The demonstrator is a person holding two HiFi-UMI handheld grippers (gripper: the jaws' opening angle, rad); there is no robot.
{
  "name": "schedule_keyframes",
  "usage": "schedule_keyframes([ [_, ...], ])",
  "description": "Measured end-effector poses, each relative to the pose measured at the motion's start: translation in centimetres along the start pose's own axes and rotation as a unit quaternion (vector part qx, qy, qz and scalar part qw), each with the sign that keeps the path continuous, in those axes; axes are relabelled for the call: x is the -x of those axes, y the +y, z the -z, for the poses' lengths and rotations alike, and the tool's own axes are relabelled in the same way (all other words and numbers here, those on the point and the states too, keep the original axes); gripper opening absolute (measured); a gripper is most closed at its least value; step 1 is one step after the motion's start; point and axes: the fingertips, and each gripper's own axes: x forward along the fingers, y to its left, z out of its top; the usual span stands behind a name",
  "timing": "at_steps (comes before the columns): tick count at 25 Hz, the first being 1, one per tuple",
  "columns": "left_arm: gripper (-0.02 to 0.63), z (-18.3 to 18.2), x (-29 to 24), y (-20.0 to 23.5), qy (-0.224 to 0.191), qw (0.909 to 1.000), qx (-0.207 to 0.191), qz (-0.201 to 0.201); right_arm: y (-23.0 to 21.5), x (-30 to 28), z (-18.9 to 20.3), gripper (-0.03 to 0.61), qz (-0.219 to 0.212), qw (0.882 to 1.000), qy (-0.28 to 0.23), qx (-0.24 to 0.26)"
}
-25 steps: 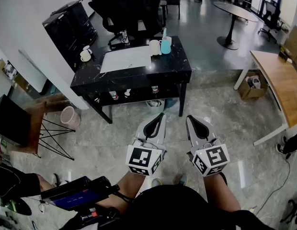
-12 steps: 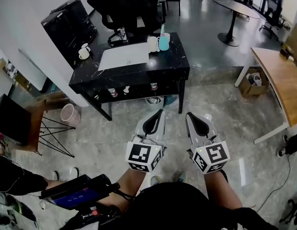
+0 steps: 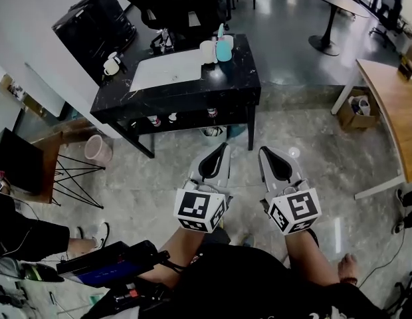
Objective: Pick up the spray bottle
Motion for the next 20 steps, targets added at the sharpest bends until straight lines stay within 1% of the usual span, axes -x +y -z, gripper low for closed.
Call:
schedule_keyframes([
  [4,0.000,0.2,-3.5,3.0,0.000,1.0000,0.005,-0.002,-2.3,-4.1,0.5,0.023,0.006,1.000,0.005,-0.004],
  [8,0.000,0.9,-7.7,7.2,0.005,0.9998,0.016,0.012,-4.0,-9.3,1.0,0.024,0.020,1.000,0.018,-0.002],
  [11,0.000,0.2,-11.7,11.2,0.000,0.9994,0.020,0.028,-5.3,-14.2,0.2,0.024,0.038,0.999,0.017,0.004],
  [15,0.000,-1.0,-16.3,15.8,-0.002,0.9981,0.022,0.058,-6.8,-20.4,-0.6,0.025,0.068,0.998,0.014,0.005],
  [18,0.000,-0.9,-19.2,18.6,-0.003,0.9968,0.019,0.078,-7.8,-24.0,-0.5,0.025,0.087,0.996,0.012,0.001],
  [20,0.000,-0.7,-21.0,20.3,0.000,0.9963,0.022,0.083,-8.4,-26.0,-0.4,0.025,0.094,0.995,0.016,0.001],
])
